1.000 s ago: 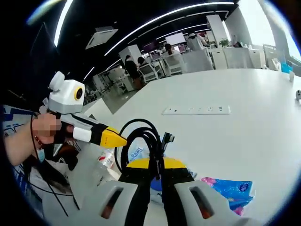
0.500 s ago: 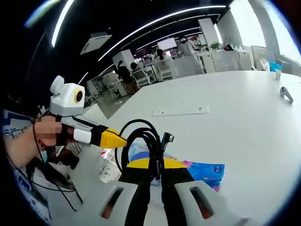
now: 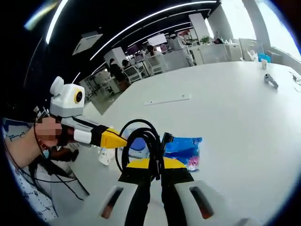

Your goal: Arrange the tabletop items into an orderly group along one side of the table until the central work area is clear of visible clutter.

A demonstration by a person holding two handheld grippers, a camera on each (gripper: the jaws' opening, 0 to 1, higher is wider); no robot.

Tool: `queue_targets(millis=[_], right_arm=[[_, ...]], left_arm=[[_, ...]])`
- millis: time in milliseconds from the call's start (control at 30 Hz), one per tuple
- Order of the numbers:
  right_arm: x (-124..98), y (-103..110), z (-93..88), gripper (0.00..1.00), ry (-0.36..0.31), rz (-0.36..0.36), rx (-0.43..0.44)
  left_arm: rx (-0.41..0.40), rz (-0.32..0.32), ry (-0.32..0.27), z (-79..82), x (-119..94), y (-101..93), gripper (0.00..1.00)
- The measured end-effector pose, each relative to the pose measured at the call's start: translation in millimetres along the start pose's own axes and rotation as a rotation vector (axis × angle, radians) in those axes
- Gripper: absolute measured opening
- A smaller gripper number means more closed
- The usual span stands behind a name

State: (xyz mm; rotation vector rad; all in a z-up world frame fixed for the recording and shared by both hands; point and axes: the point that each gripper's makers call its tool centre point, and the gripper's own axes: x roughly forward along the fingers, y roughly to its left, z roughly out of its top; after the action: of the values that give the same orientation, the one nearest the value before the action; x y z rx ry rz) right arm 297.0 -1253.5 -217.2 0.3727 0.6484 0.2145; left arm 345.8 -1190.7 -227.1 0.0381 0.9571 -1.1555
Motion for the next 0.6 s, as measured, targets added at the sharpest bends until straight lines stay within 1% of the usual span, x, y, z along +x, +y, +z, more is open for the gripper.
queue_targets(millis=[67,233,300,400,433,600], right_arm=[[-3,-5,-10.5,0.04,0.017,0.005,0.04],[0,-15,-32.2,0.04,0.061,0.001,0.04],[3,-19,-44.1,0.04,0.088,0.013,0.074],[8,-24,-52.8,0.04,0.105,0.02,0.092],[10,-26,-57.3,0.04,0.121,0.023,0.096],[22,-32,-73.2,0.04,0.177,0.042,0.124]], left_arm=[[-0.013,-0.004,0.008,-6.9,5,-4.1,0.0],[-0.055,-0.002,0.045,-30.2,22,-5.5,0.0],[-0.075,0.004,0.069,-41.3,28,-3.8,0.0],[-0.113,0.003,0.08,-50.3,34,-1.4,0.0],[-0.126,0.003,0.087,-54.2,36,0.1,0.0],[-0.157,0.026,0.13,-69.4,49,8.0,0.0]])
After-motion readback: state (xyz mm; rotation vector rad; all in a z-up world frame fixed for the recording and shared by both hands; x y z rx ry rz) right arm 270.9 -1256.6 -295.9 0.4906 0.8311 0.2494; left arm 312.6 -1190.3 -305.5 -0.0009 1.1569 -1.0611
